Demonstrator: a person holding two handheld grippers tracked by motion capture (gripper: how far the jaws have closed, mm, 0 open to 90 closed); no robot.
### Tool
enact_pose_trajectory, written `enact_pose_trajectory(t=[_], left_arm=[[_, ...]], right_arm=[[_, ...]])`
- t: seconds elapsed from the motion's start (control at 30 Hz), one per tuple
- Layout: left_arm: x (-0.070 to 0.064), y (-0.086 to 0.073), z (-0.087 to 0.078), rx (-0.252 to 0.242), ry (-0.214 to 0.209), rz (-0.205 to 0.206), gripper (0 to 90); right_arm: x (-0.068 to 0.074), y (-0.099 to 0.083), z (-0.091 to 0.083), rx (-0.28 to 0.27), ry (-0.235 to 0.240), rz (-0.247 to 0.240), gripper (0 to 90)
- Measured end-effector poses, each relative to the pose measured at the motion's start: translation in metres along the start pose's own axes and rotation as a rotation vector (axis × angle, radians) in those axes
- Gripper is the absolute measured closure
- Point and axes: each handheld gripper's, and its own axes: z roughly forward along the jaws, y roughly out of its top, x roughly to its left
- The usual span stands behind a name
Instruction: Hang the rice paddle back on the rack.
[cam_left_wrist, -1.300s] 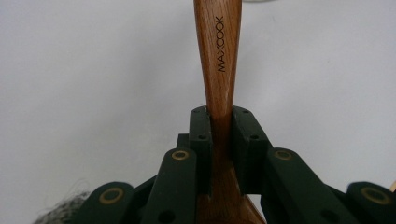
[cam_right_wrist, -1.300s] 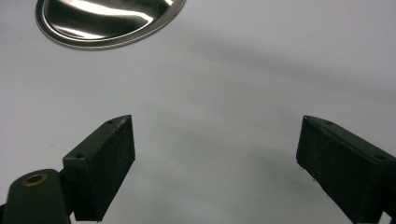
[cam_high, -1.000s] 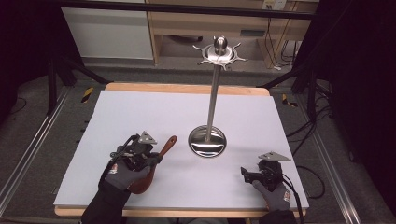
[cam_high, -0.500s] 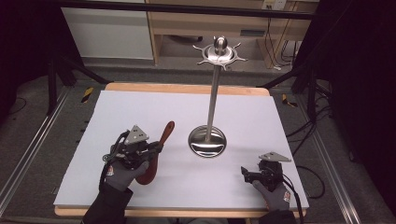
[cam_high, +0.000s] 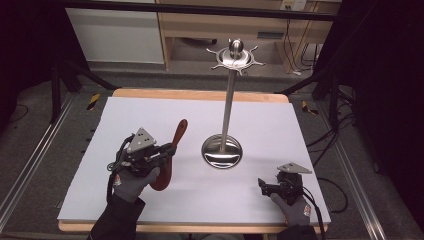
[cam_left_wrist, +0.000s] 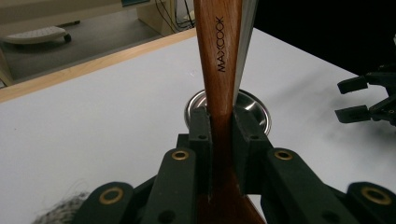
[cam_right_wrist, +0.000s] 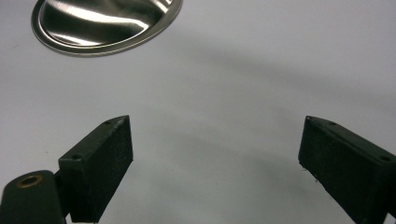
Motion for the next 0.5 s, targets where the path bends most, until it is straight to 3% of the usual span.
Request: enact_pose_trajectory(t=[0.5], left_arm=[[-0.008, 0.027, -0.012, -0.094, -0.01, 0.016, 78.4]], right_arm=[[0.0, 0.0, -0.001, -0.004, -0.004, 0.004, 10.3]])
